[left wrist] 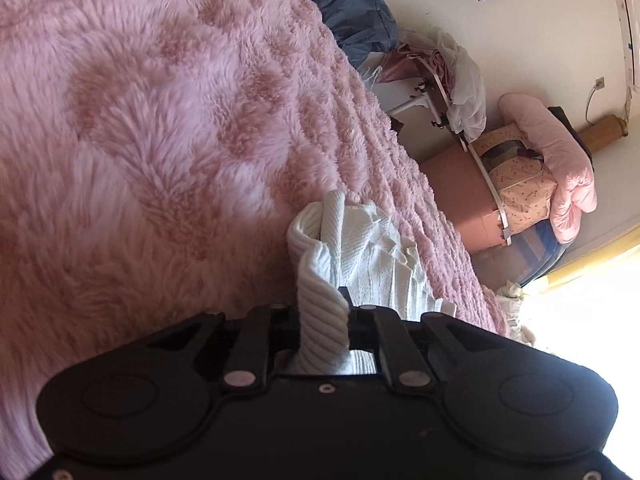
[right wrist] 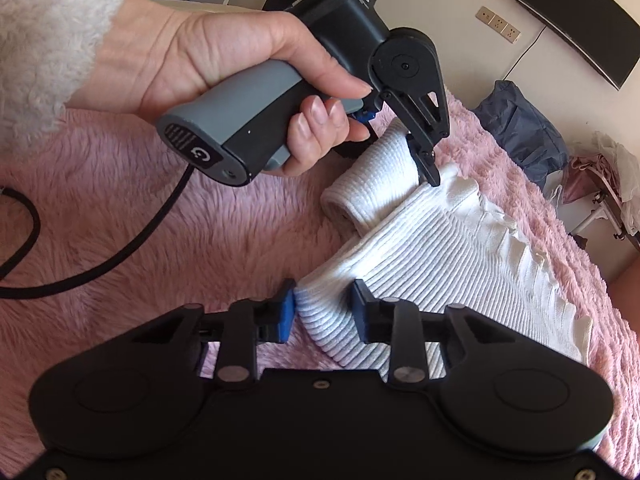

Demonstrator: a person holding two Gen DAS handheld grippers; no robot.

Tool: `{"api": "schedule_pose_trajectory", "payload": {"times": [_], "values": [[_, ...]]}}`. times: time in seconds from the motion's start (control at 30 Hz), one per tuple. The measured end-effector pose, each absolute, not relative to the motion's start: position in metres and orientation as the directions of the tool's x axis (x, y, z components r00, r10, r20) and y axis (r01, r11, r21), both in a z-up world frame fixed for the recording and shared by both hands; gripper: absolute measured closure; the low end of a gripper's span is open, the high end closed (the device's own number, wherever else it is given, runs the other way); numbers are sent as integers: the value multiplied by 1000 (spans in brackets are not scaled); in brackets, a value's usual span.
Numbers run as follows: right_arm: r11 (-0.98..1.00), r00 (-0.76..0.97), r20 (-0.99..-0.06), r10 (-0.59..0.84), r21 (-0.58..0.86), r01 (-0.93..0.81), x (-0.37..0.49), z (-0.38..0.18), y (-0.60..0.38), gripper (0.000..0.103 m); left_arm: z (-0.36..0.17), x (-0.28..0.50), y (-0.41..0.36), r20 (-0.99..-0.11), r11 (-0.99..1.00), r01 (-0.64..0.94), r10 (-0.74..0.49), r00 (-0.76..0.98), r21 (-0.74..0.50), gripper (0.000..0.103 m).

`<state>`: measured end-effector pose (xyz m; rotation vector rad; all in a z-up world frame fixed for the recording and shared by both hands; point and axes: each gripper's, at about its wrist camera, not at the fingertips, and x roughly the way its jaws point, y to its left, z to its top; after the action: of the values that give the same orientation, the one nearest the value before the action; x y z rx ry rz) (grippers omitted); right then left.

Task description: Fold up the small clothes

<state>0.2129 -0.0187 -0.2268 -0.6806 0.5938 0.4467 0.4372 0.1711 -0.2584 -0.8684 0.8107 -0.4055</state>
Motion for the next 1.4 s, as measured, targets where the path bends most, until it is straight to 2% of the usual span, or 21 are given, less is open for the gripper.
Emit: {"api": "schedule_pose_trajectory", "payload": {"times": [0.1,0.3,0.5,0.83,1.03,1.2,1.4], "values": [[735,742,-639,202,-401,-546,216,-222,-24,84,-253,437,169,-473,608,-14,-603,643,-793,95],[794,737,-633,235,-312,-521,220,-208,-35,88,-228,437,163,-433,585,19,-621,653,-811,96],[846,784,-562,262,-257,-466,215,-180,-62,90,-193,445,137,-384,551,64,-655,651,-832,96],[950,866,-468,179,-147,-276,212,-140,-164,90,-156,473,18,-364,531,163,-743,562,-831,96],[984,875,-474,101,-82,-158,204,-149,-226,90,-163,489,-75,-408,547,188,-775,483,-816,96],[996,848,-525,78,8,-87,212,-166,-261,90,-178,496,-140,-541,662,190,-718,438,-725,96],[991,787,-609,104,134,-27,215,-186,-289,91,-196,498,-176,-626,740,196,-656,422,-643,92]]}}
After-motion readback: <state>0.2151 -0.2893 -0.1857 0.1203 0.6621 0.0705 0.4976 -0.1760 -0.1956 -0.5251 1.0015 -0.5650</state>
